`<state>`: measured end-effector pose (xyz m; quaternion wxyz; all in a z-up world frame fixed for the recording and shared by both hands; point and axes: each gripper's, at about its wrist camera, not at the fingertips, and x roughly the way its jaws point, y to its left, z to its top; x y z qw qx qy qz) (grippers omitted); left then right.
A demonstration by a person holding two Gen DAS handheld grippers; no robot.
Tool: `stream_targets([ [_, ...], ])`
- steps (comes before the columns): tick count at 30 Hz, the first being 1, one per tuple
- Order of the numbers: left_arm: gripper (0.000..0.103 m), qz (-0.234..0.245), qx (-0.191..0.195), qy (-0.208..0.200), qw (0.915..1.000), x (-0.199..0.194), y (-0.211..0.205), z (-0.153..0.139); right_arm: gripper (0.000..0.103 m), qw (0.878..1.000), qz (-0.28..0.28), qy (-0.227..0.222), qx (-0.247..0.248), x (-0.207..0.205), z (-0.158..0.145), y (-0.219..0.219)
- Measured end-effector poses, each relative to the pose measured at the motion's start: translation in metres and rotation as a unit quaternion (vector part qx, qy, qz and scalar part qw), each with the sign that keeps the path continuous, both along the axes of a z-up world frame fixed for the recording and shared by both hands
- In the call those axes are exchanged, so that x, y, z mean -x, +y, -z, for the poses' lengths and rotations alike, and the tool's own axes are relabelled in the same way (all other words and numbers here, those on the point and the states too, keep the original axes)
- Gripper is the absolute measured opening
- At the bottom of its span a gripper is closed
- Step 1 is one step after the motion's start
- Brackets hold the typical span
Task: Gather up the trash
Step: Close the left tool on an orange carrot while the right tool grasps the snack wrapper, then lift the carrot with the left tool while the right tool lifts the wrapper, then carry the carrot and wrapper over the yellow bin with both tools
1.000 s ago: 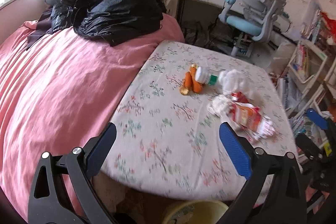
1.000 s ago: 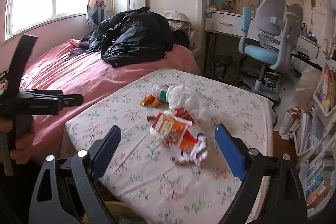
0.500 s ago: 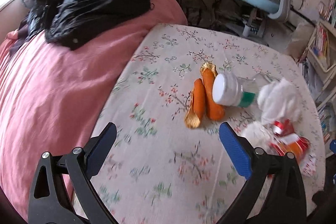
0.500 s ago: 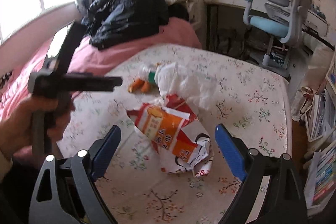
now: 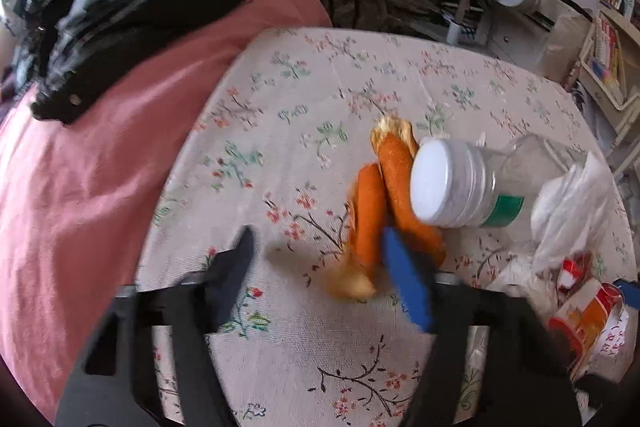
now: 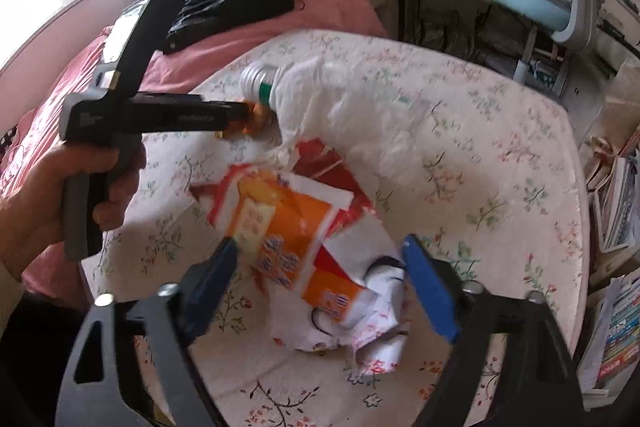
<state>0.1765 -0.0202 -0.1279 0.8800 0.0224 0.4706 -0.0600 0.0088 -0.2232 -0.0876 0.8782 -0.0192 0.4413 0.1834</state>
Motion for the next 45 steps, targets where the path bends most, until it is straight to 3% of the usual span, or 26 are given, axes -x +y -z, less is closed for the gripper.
stream_targets([
  [1, 0.034, -0.001, -0.004, -0.006, 1.0, 0.002, 0.001, 0.0, 0.051, 1.0, 0.0, 0.008, -0.001, 0.001, 0.002, -0.002],
  [3, 0.024, 0.01, 0.009, 0.0, 0.9999, 0.003, 0.003, -0.001, 0.03, 1.0, 0.003, 0.02, -0.01, 0.001, 0.004, -0.007],
  [4, 0.022, 0.014, 0.021, 0.003, 0.9997, 0.005, 0.005, -0.003, 0.024, 1.0, 0.005, 0.021, -0.014, 0.002, 0.004, -0.009],
  [7, 0.02, 0.017, 0.02, 0.0, 0.9997, 0.016, 0.008, -0.008, 0.021, 1.0, 0.001, 0.019, -0.022, 0.009, 0.0, -0.01],
  [14, 0.019, 0.013, 0.019, 0.02, 0.9995, 0.057, 0.026, -0.022, 0.019, 0.999, -0.032, 0.015, -0.024, 0.034, -0.014, -0.012],
  [18, 0.022, 0.025, 0.039, 0.075, 0.9961, 0.075, 0.035, -0.017, 0.02, 0.998, -0.049, 0.036, -0.011, 0.04, -0.013, -0.017],
  [20, 0.026, 0.034, 0.024, 0.078, 0.9961, 0.082, 0.031, -0.016, 0.024, 0.998, -0.039, 0.043, -0.01, 0.038, -0.008, -0.019],
  [22, 0.047, 0.033, 0.006, 0.067, 0.9972, 0.084, 0.029, -0.018, 0.049, 0.998, -0.026, 0.051, -0.014, 0.034, -0.003, -0.019],
  [23, 0.049, 0.03, 0.003, 0.063, 0.9976, 0.085, 0.028, -0.018, 0.053, 0.998, -0.024, 0.049, -0.017, 0.033, -0.002, -0.018],
  [32, 0.053, 0.012, -0.024, 0.044, 0.9987, 0.069, 0.026, -0.015, 0.058, 0.997, -0.033, 0.07, -0.01, 0.025, 0.013, -0.005],
  [35, 0.049, 0.016, -0.046, 0.048, 0.9976, 0.063, 0.019, -0.008, 0.057, 0.997, -0.041, 0.071, -0.005, 0.023, 0.015, -0.001],
  [37, 0.029, 0.02, -0.052, 0.044, 0.9975, 0.062, 0.016, -0.007, 0.04, 0.996, -0.051, 0.07, -0.007, 0.024, 0.014, 0.002],
  [38, 0.021, 0.019, -0.054, 0.043, 0.9974, 0.062, 0.015, -0.008, 0.04, 0.997, -0.052, 0.065, -0.004, 0.024, 0.013, 0.003],
  [40, 0.019, 0.013, -0.053, 0.034, 0.9979, 0.063, 0.015, -0.011, 0.031, 0.997, -0.061, 0.05, 0.0, 0.027, 0.008, 0.007],
  [45, 0.018, -0.004, -0.024, 0.006, 0.9997, 0.073, 0.025, -0.033, 0.026, 0.998, -0.061, 0.03, -0.006, 0.033, -0.004, 0.004],
])
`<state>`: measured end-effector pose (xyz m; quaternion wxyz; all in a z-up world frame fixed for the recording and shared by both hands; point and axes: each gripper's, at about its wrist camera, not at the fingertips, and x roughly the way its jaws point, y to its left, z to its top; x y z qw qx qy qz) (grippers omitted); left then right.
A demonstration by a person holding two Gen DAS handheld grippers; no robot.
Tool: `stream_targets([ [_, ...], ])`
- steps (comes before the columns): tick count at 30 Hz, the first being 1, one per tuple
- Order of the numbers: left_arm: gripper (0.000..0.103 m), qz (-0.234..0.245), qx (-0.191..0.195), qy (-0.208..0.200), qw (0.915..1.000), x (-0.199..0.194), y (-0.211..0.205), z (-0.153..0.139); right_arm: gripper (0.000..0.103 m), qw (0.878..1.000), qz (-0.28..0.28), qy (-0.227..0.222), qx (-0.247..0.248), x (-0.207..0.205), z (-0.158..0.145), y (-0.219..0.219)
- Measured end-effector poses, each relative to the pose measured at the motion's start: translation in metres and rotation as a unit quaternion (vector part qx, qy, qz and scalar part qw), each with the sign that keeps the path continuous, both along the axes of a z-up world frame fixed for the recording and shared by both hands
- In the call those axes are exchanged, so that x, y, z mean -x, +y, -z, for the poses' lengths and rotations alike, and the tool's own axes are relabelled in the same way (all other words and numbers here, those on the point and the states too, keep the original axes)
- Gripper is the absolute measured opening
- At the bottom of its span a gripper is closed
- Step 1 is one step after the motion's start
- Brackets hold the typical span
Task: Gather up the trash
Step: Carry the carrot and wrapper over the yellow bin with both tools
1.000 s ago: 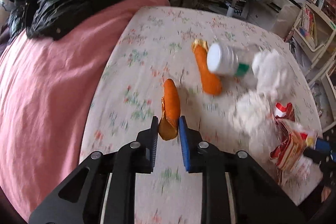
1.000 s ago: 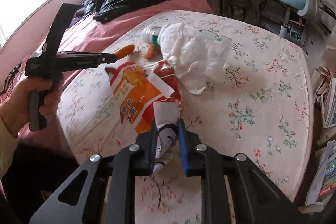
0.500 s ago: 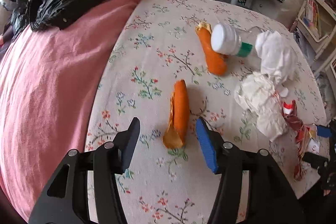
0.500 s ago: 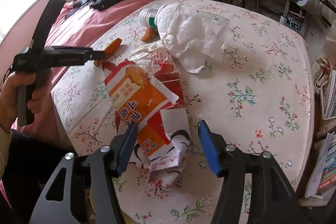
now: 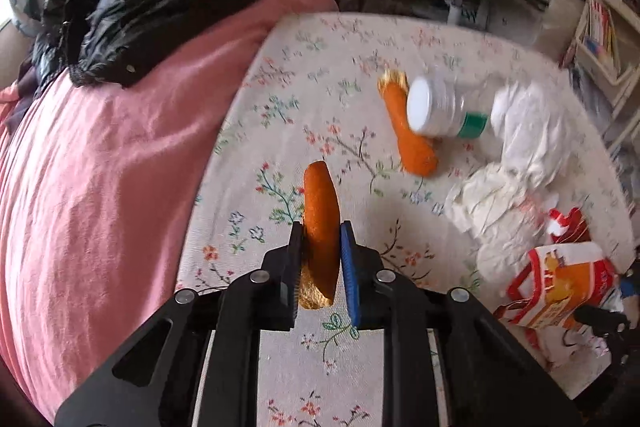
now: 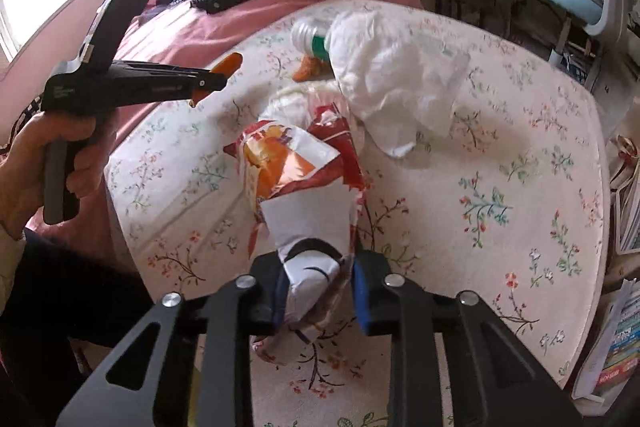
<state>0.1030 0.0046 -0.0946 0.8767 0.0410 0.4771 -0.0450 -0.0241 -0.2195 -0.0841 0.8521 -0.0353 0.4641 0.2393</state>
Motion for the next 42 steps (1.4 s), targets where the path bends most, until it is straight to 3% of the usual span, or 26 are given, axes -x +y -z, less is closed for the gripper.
stream_targets([
  [5, 0.018, -0.001, 0.021, -0.015, 0.9997, 0.014, 0.004, -0.013, 0.026, 1.0, 0.014, -0.019, -0.012, 0.012, -0.015, -0.004],
  [11, 0.018, -0.01, 0.075, -0.043, 0.9962, 0.056, 0.01, -0.036, 0.026, 0.999, 0.027, -0.032, -0.034, 0.037, -0.025, -0.007],
  [15, 0.018, -0.006, 0.094, -0.059, 0.9938, 0.086, 0.011, -0.045, 0.026, 0.999, 0.011, -0.025, -0.041, 0.069, -0.019, 0.004],
  [27, 0.018, 0.011, 0.105, -0.066, 0.9922, 0.156, 0.008, -0.046, 0.028, 0.995, -0.09, 0.031, 0.028, 0.156, 0.027, 0.053],
  [29, 0.018, 0.014, 0.102, -0.069, 0.9923, 0.167, 0.007, -0.046, 0.038, 0.993, -0.102, 0.043, 0.044, 0.161, 0.035, 0.058],
  [31, 0.018, 0.017, 0.1, -0.068, 0.9925, 0.177, 0.006, -0.045, 0.06, 0.993, -0.098, 0.029, 0.062, 0.166, 0.036, 0.058],
  [34, 0.018, 0.022, 0.095, -0.062, 0.9933, 0.193, 0.003, -0.04, 0.065, 0.995, -0.075, 0.013, 0.058, 0.165, 0.032, 0.049],
  [42, 0.018, 0.067, 0.061, -0.039, 0.9951, 0.236, -0.023, -0.022, 0.076, 0.997, 0.061, -0.03, -0.035, 0.144, 0.003, -0.006],
])
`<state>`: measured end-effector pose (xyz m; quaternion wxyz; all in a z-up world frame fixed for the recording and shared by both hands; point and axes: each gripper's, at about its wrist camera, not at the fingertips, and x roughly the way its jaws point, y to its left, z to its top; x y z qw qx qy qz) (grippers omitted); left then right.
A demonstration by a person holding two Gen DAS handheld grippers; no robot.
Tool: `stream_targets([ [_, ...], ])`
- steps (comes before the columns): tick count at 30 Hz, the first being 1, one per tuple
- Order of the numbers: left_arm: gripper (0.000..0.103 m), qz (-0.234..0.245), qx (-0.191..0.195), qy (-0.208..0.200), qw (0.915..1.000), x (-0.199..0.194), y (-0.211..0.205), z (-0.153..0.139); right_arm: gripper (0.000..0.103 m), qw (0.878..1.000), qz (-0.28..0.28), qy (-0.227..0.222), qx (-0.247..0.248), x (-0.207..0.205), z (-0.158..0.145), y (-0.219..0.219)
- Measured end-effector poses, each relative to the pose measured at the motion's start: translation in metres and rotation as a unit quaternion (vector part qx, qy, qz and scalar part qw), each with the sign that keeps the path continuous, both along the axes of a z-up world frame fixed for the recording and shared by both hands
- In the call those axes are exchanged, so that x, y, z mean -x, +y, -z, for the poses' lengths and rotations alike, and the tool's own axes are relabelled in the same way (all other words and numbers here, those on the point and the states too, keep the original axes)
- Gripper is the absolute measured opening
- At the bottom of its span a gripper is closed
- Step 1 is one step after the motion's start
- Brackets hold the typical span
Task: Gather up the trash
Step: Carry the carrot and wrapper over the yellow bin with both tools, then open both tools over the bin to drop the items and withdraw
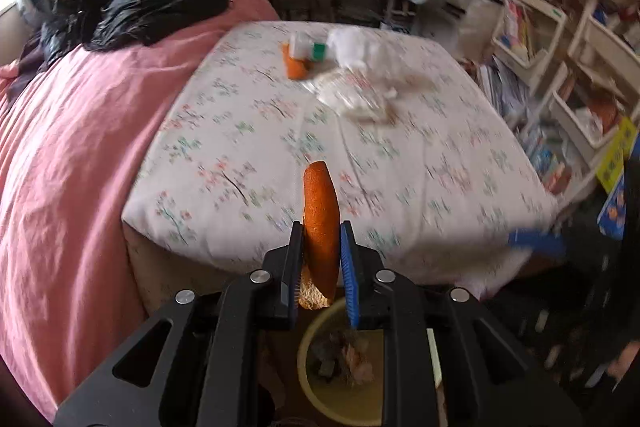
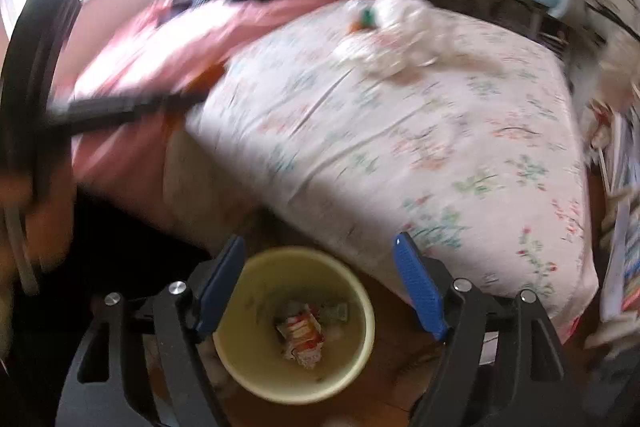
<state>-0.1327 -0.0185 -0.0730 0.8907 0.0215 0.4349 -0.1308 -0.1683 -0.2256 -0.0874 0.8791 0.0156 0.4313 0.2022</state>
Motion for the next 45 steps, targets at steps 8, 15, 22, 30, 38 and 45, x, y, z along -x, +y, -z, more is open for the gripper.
stream_targets([
  [8, 0.018, 0.041, -0.029, 0.017, 0.9986, 0.027, -0.022, 0.015, 0.076, 0.998, 0.057, -0.011, -0.037, -0.014, 0.0, -0.021],
  [15, 0.018, 0.106, -0.066, 0.08, 0.989, 0.043, -0.051, 0.045, 0.078, 0.997, 0.069, -0.026, -0.028, -0.004, -0.002, -0.023],
  [22, 0.049, 0.135, -0.116, 0.088, 0.9801, 0.053, -0.068, 0.057, 0.079, 0.995, 0.085, -0.033, -0.027, -0.004, -0.002, -0.028],
  [30, 0.073, 0.024, -0.067, 0.015, 0.9974, 0.035, -0.028, 0.021, 0.08, 0.994, 0.103, -0.033, -0.027, -0.006, 0.001, -0.03],
  [38, 0.084, -0.082, -0.009, -0.033, 0.9961, 0.023, 0.017, -0.005, 0.083, 0.994, 0.097, -0.038, -0.018, -0.007, 0.003, -0.022],
  [45, 0.087, -0.092, -0.006, -0.035, 0.9951, 0.022, 0.017, -0.003, 0.083, 0.994, 0.095, -0.042, -0.016, -0.007, 0.003, -0.02],
])
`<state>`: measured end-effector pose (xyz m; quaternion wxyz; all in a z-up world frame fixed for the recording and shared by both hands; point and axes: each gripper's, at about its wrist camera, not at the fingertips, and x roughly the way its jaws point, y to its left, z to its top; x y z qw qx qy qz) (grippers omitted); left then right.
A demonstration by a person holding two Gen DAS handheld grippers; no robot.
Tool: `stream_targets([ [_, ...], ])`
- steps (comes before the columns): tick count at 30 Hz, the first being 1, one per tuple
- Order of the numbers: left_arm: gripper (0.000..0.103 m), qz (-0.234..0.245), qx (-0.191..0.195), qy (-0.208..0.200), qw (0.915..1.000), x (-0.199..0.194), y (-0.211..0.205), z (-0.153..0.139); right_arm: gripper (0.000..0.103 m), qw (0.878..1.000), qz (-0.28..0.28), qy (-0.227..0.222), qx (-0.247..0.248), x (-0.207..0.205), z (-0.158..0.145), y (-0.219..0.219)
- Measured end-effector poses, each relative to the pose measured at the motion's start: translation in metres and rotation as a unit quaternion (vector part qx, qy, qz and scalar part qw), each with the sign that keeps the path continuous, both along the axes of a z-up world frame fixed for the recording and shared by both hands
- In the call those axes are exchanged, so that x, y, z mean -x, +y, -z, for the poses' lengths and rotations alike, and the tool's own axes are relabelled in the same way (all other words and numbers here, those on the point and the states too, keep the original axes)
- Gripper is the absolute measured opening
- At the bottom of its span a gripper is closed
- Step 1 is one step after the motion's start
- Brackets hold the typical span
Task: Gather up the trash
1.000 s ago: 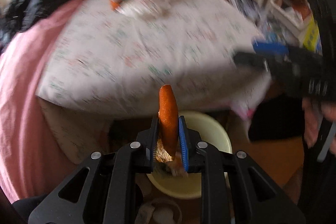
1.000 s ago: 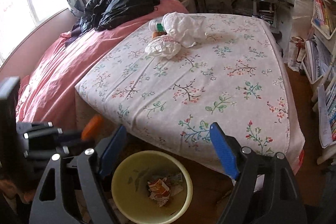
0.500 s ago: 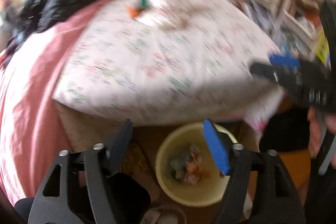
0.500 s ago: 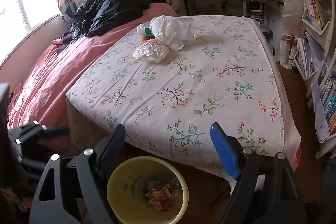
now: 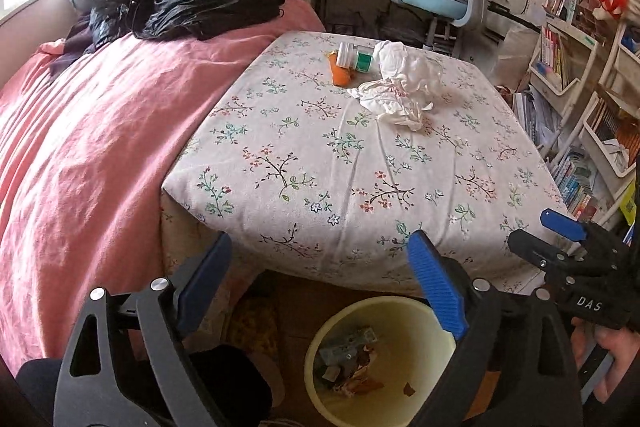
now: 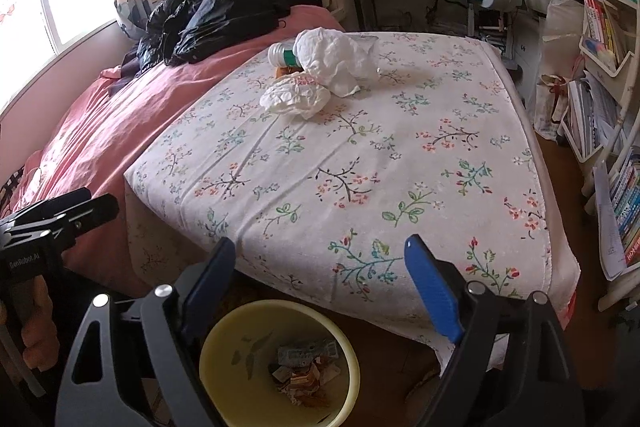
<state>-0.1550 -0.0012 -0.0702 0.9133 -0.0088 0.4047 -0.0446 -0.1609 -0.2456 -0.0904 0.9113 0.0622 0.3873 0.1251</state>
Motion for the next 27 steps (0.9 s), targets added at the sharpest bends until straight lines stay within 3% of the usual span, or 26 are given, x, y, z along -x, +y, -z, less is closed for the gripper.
stream_targets([
  [27, 0.09, -0.01, -0.004, -0.011, 0.9999, -0.0017, 0.0003, -0.0012, 0.083, 1.0, -0.002, -0.015, 0.004, 0.0025, -0.004, 0.0037],
])
